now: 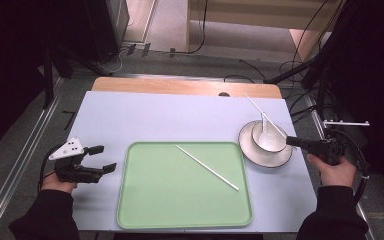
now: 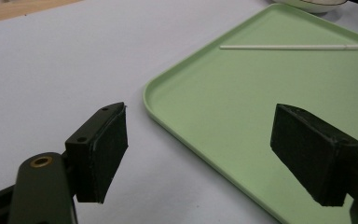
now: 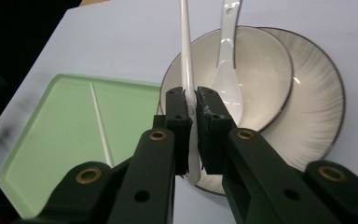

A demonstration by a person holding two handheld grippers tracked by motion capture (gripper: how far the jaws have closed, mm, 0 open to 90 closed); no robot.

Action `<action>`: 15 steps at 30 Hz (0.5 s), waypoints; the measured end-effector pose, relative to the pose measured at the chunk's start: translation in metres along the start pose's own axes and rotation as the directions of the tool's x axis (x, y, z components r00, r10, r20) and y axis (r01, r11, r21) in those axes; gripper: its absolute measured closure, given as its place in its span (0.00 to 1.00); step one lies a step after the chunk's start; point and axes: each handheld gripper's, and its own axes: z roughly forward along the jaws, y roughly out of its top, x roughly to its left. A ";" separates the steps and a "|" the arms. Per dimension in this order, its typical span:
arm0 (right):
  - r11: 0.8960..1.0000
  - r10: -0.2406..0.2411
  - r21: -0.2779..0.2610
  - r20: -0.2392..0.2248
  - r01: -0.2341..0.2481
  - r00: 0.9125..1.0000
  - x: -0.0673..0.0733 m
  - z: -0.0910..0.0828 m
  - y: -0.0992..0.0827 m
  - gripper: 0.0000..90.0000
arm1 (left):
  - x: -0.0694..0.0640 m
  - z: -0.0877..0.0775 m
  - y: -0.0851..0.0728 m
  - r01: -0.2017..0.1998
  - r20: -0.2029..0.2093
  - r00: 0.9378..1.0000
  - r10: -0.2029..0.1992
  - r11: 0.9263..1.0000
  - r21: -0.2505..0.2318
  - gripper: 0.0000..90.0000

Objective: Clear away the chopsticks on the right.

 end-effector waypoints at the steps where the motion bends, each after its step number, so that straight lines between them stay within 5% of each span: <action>1: 1.000 -0.005 0.004 -0.009 0.005 1.000 0.002 0.001 0.000 0.95 | 0.000 0.000 0.000 0.001 0.000 1.000 -0.001 1.000 -0.001 0.21; 15: 0.998 -0.045 0.040 -0.059 0.048 0.997 0.030 0.018 -0.004 0.95 | 0.000 0.001 0.000 0.001 0.000 1.000 -0.001 1.000 0.003 0.21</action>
